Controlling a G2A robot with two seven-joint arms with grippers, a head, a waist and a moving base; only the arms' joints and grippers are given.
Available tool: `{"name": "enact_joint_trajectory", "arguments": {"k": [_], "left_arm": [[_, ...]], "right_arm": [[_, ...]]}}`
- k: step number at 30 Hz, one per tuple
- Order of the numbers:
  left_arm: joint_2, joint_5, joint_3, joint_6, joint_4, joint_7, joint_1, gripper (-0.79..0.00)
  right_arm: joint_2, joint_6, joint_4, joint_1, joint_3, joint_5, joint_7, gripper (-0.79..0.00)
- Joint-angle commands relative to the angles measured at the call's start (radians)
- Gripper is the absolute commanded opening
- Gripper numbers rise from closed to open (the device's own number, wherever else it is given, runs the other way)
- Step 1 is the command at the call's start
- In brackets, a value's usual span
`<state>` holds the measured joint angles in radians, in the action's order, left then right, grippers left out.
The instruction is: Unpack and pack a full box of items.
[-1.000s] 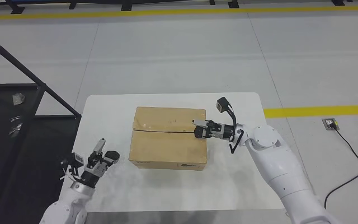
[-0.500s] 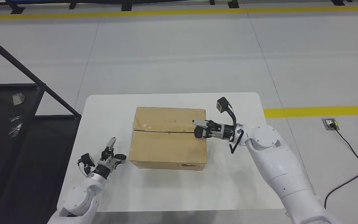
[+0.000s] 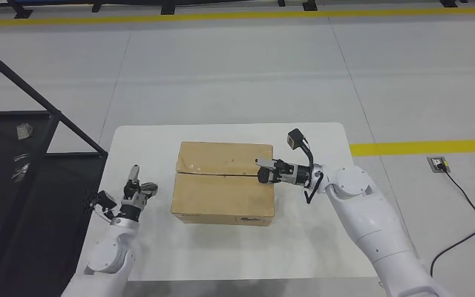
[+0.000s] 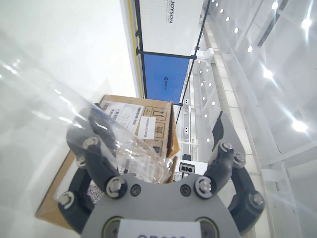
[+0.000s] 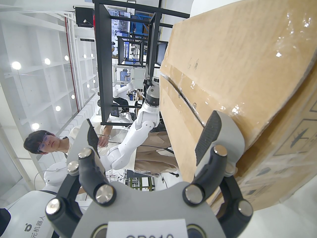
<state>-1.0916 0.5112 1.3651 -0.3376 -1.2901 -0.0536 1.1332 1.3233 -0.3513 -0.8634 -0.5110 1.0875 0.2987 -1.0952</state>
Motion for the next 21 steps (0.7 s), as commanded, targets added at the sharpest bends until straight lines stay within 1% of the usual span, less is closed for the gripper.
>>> {"name": "enact_joint_trajectory", "arguments": {"k": [1, 5, 10, 15, 21], "left_arm": [[0.000, -0.033, 0.015, -0.010, -0.029, 0.034, 0.006, 0.000], [0.000, -0.091, 0.045, -0.007, -0.093, 0.084, 0.016, 0.000], [-0.002, -0.124, 0.072, 0.013, -0.147, 0.107, 0.014, 0.000], [-0.005, -0.139, 0.092, 0.031, -0.186, 0.115, 0.020, 0.000], [-0.011, -0.154, 0.105, 0.040, -0.199, 0.119, 0.036, 0.000]], "right_arm": [[0.000, 0.000, 0.000, 0.000, 0.000, 0.000, 0.000, 0.000], [0.000, 0.000, 0.000, 0.000, 0.000, 0.000, 0.000, 0.000], [0.000, 0.000, 0.000, 0.000, 0.000, 0.000, 0.000, 0.000], [0.000, 0.000, 0.000, 0.000, 0.000, 0.000, 0.000, 0.000], [0.000, 0.000, 0.000, 0.000, 0.000, 0.000, 0.000, 0.000]]}}
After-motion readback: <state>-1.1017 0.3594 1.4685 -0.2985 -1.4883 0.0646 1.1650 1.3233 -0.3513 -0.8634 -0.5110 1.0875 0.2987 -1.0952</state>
